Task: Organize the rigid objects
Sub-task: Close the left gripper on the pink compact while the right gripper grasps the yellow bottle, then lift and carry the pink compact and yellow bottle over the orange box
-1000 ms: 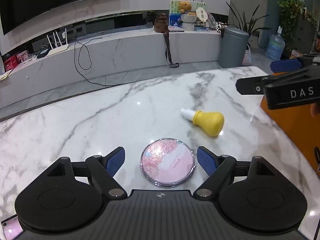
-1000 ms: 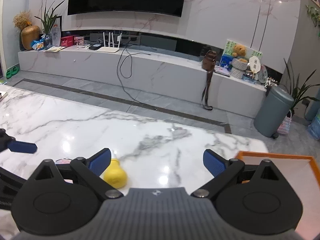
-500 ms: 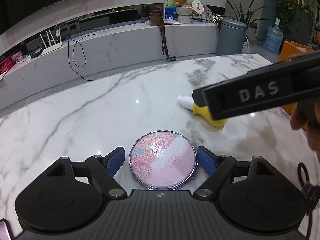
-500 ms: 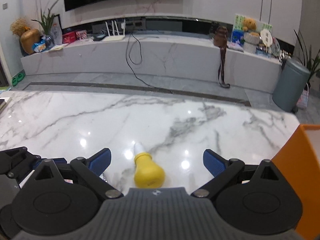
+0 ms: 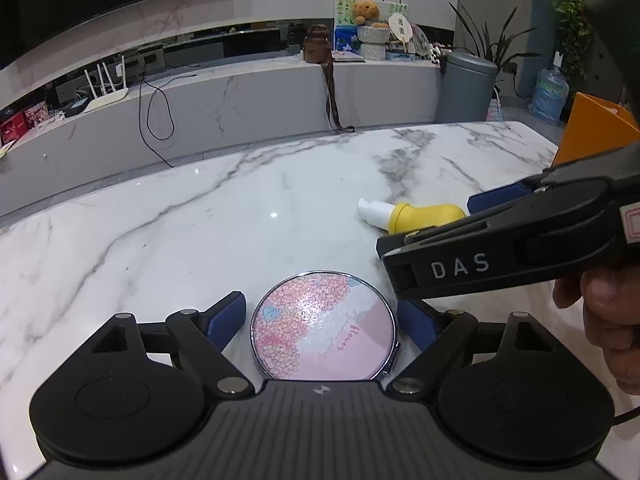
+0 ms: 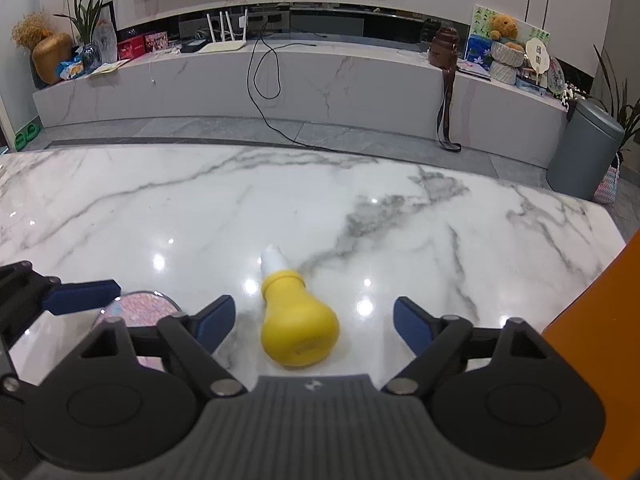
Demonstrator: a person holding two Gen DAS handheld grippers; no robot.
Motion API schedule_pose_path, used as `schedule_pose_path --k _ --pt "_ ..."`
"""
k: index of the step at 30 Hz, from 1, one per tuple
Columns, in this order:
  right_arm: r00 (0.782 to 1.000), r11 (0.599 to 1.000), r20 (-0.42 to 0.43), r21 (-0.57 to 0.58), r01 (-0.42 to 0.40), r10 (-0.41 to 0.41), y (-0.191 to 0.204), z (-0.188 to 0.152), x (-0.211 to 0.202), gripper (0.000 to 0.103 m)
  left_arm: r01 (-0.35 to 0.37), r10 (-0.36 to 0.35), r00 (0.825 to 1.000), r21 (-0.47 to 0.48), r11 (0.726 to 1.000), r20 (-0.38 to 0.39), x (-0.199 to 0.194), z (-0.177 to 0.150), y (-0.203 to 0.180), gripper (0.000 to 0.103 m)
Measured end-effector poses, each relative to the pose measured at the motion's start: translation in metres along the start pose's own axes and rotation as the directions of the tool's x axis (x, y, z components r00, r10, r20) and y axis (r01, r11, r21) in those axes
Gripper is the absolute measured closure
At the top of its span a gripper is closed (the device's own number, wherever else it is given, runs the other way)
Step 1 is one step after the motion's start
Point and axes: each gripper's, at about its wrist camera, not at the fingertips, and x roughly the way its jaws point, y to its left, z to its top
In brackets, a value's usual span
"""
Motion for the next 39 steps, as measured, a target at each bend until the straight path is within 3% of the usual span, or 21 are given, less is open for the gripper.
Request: schedule_pose_path --k 5,9,15,21,26,39 --pt "1.000 1.000 -0.006 -0.004 -0.001 0.001 0.0002 -0.0025 0.0036 0.030 0.002 -0.002 1.000 0.009 1.000 0.016 0.0001 -0.0012 0.0000 0.003" --pt "1.000 1.000 -0.003 -0.009 -0.008 0.008 0.0007 -0.0020 0.0039 0.032 0.001 -0.001 1.000 0.010 1.000 0.014 -0.0001 -0.0006 -0.0002 0.003" --pt "1.000 1.000 -0.002 -0.015 -0.011 0.011 0.0009 -0.0021 0.0039 0.036 0.030 -0.030 0.999 0.028 0.999 0.011 -0.0003 0.0006 -0.0016 0.016" --pt "1.000 1.000 -0.001 -0.018 -0.012 0.012 0.0011 -0.0016 0.0026 0.043 0.042 -0.042 0.999 0.036 0.998 0.003 0.0006 0.0002 -0.0027 0.020" --pt "1.000 1.000 0.000 -0.024 -0.020 0.020 0.0016 -0.0003 0.0007 0.064 0.045 -0.045 0.999 0.050 0.998 -0.003 0.0004 0.0004 -0.0046 0.020" --pt "0.999 0.999 -0.009 -0.020 -0.047 0.047 0.0037 0.0031 -0.0047 0.064 0.044 -0.043 0.999 0.063 0.997 -0.017 -0.0026 0.0009 -0.0050 0.020"
